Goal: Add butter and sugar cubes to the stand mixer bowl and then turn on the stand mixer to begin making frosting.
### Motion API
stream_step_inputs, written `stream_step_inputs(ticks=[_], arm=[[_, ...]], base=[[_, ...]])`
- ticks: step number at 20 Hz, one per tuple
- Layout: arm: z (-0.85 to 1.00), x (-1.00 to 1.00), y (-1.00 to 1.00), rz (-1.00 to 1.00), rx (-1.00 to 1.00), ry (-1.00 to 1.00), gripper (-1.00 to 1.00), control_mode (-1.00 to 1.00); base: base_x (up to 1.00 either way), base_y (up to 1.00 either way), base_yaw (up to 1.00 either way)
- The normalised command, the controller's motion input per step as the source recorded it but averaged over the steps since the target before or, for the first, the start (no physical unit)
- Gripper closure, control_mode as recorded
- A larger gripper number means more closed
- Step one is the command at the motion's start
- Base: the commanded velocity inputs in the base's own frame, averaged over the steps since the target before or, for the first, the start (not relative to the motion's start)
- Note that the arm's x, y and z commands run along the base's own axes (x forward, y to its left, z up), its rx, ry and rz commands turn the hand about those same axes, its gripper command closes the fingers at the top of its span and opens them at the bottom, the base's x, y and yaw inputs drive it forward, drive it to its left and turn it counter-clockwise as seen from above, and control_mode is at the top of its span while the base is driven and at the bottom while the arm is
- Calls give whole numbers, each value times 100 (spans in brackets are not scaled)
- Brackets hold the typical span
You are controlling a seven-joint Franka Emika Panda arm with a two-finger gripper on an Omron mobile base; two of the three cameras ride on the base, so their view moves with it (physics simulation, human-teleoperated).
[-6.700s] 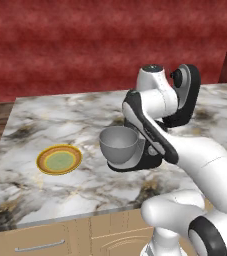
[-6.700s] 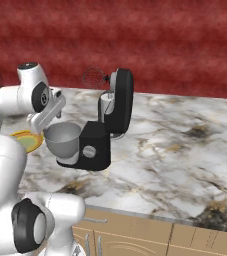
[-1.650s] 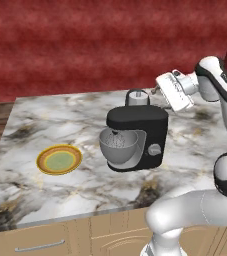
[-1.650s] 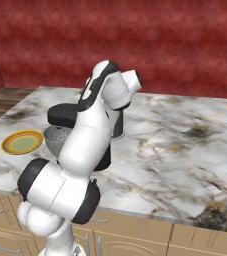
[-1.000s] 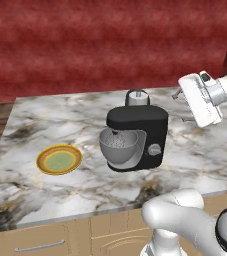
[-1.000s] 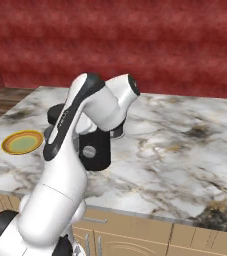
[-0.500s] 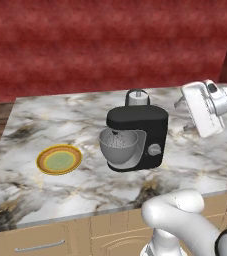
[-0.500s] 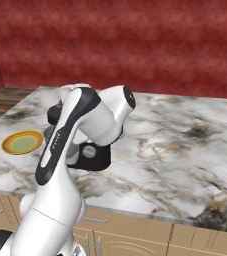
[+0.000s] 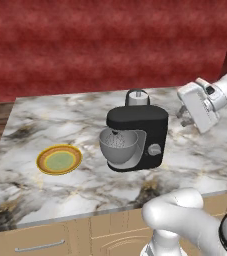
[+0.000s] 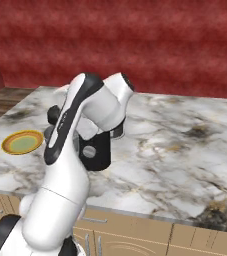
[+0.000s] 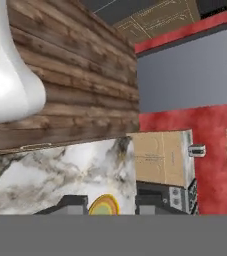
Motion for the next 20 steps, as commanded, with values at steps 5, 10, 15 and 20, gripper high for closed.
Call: stream_step_inputs(ticks=[5, 10, 15, 20], arm=[[-37, -19, 0, 19, -24, -57, 100, -100], [-72, -1, 0, 10, -23, -52, 100, -100], [-59, 4, 0, 5, -13, -33, 100, -100], [-20, 41, 0, 0, -7, -4, 100, -100]], base=[[0, 0, 0], [0, 0, 0], [0, 0, 0], [0, 0, 0]])
